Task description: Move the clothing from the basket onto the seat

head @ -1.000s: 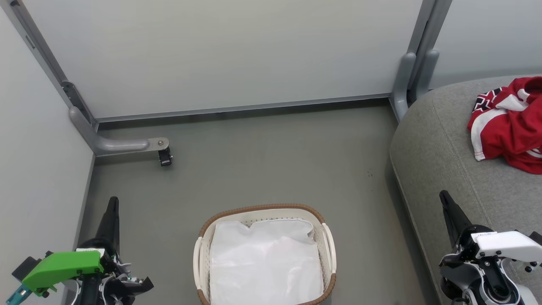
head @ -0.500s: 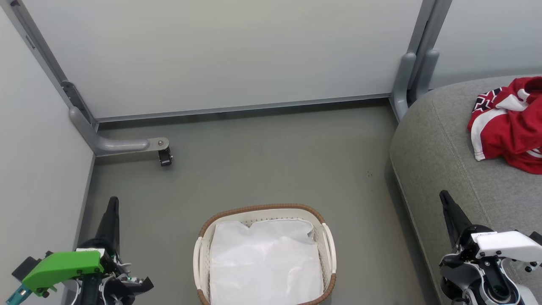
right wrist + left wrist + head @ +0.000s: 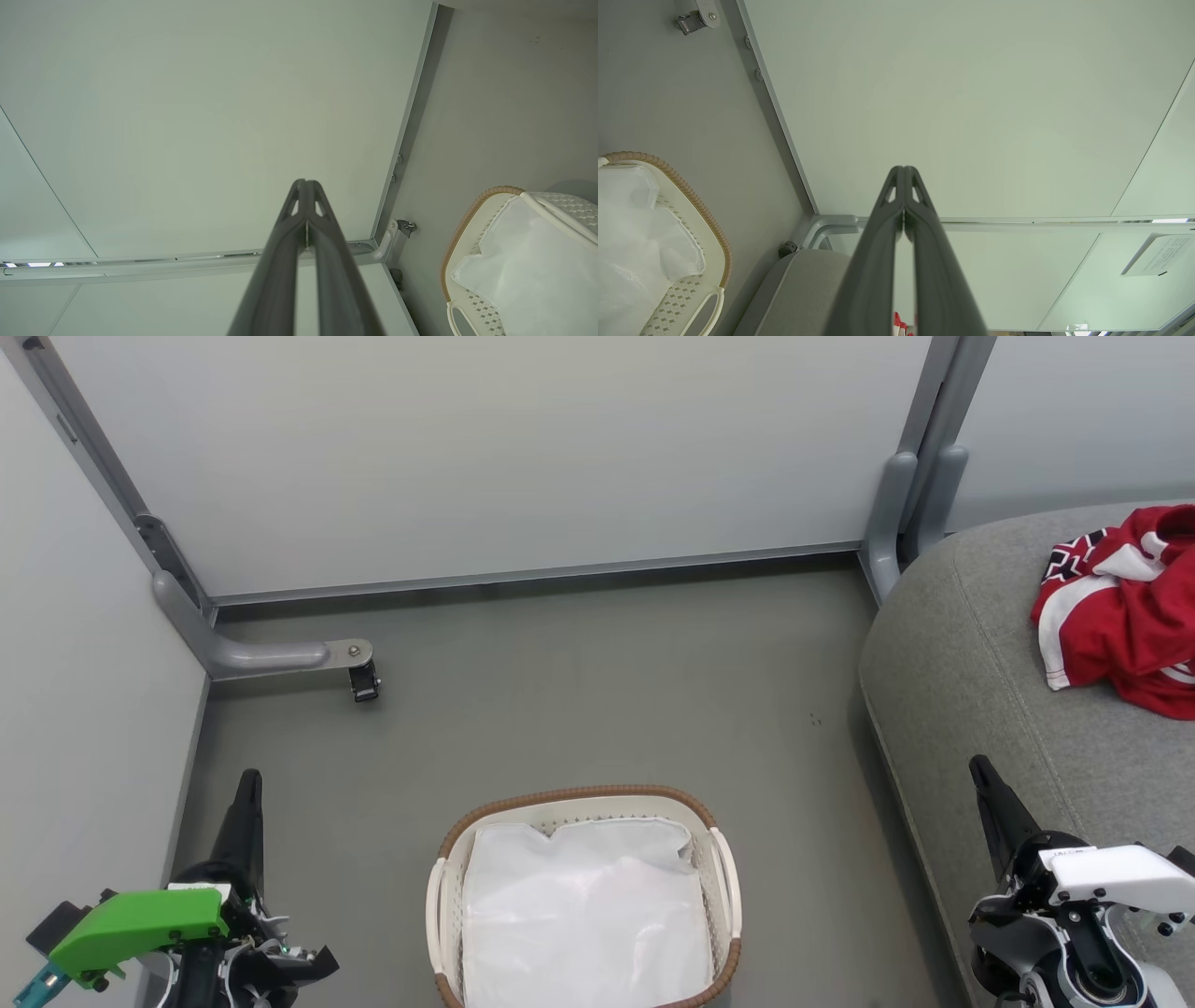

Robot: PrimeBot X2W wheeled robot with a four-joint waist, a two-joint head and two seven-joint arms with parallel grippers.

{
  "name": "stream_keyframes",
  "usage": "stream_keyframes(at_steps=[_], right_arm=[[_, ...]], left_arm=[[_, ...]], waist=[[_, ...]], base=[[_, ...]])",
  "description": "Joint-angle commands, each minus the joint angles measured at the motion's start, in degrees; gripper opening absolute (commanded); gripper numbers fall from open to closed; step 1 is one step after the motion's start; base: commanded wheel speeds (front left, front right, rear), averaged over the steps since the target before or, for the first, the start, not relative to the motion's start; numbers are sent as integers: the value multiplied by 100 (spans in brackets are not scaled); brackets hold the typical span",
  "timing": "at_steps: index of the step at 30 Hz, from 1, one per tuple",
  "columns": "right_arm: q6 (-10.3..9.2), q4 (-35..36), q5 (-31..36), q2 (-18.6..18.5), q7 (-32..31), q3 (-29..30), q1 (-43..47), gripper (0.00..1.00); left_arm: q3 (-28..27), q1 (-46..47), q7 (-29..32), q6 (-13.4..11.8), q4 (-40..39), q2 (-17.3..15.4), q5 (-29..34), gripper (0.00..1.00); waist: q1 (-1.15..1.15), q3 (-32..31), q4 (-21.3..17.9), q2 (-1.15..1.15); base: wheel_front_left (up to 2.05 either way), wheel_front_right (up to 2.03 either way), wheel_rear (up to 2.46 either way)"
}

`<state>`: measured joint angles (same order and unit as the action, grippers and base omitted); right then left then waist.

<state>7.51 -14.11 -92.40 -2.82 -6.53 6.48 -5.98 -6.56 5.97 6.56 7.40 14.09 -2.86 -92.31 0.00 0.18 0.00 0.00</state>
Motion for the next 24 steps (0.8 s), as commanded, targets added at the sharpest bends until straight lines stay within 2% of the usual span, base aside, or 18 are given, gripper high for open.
stream_keyframes(at_steps=[1, 24], right_arm=[[-4, 22, -6, -24, -14, 14, -46, 0], [-3, 22, -2, -22, -18, 17, -46, 0]], left_arm=[[-12, 58, 15, 25, -11, 0, -19, 0], [-11, 58, 15, 25, -11, -1, -19, 0]], waist=[[0, 0, 0, 0], [0, 0, 0, 0]], base=[[0, 0, 0], [0, 0, 0]])
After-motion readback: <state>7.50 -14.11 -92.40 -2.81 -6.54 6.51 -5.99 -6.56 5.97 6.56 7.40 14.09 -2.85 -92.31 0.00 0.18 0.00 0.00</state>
